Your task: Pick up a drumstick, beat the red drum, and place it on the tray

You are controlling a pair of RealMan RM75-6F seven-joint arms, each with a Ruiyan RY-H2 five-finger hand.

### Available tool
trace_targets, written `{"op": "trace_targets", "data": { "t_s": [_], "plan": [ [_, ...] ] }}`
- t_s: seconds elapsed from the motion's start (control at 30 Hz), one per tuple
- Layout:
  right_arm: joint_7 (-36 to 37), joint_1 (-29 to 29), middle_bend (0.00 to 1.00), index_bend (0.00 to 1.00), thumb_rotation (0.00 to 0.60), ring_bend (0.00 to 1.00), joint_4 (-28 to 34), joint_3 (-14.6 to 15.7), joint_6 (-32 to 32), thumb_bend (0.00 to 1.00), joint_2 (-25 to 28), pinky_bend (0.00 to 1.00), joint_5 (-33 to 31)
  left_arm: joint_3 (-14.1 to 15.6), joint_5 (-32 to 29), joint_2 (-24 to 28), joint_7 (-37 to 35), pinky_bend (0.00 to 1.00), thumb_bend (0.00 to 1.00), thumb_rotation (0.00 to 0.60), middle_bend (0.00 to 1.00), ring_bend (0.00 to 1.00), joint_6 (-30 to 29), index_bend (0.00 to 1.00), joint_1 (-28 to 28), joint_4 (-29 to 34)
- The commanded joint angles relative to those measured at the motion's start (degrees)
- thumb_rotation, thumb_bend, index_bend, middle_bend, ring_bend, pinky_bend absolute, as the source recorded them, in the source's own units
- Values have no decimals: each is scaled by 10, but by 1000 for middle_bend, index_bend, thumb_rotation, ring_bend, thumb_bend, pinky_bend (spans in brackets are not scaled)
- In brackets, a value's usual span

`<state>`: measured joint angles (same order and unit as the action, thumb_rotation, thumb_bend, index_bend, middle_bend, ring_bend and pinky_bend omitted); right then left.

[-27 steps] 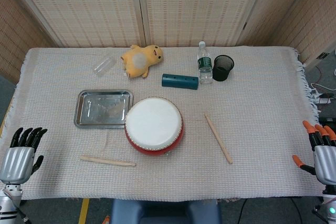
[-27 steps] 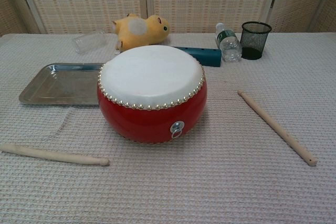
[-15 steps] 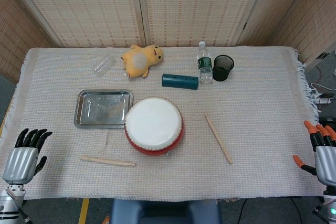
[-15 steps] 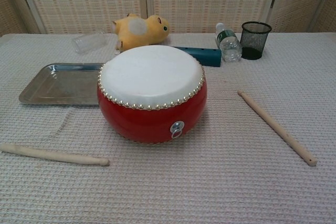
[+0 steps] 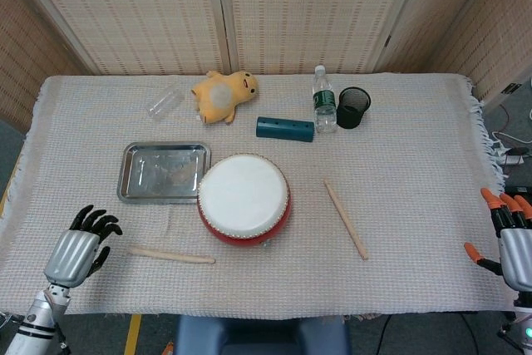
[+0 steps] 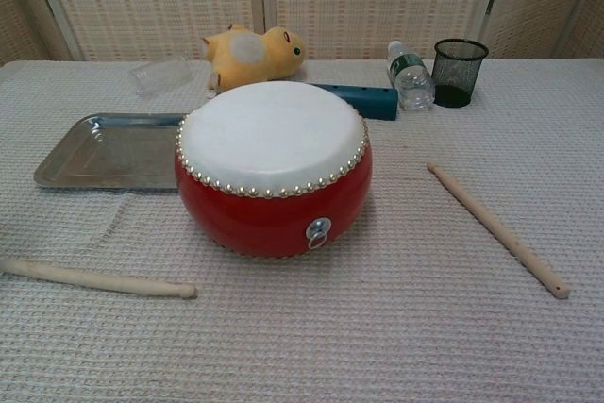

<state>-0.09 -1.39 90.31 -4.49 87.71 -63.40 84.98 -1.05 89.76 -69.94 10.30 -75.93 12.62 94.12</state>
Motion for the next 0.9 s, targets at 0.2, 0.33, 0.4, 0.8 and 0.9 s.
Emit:
{"op": "trace_targets", "data": {
  "t_s": [0.2, 0.33, 0.4, 0.8, 0.9],
  "plan": [
    [8, 2, 142, 0, 600, 19, -4, 1, -2, 197, 0, 88, -3, 9, -42, -61, 35, 86, 345, 600, 259, 150, 110, 424, 53, 13],
    [10, 2, 142, 0, 600, 19, -5, 2, -4, 196, 0, 88, -4, 8, -61, -91, 57, 80, 322, 600, 251, 136, 134, 419, 66, 6],
    [13, 2, 142, 0, 600, 19, -6, 2, -4, 197, 0, 88, -4, 7, -74, -107, 77, 78, 321, 600, 248, 132, 140, 420, 70, 2],
    [28, 1, 142, 0, 600, 16, -15, 3, -10, 196, -2, 80, -4, -1, -108, -188, 134, 0, 314, 600, 133, 0, 117, 435, 72, -25],
    [33, 3, 142, 0, 600, 7, -16, 4, -10, 196, -1, 64, -4, -2, -115, -202, 149, 0, 316, 600, 109, 0, 112, 437, 73, -34]
  ]
}}
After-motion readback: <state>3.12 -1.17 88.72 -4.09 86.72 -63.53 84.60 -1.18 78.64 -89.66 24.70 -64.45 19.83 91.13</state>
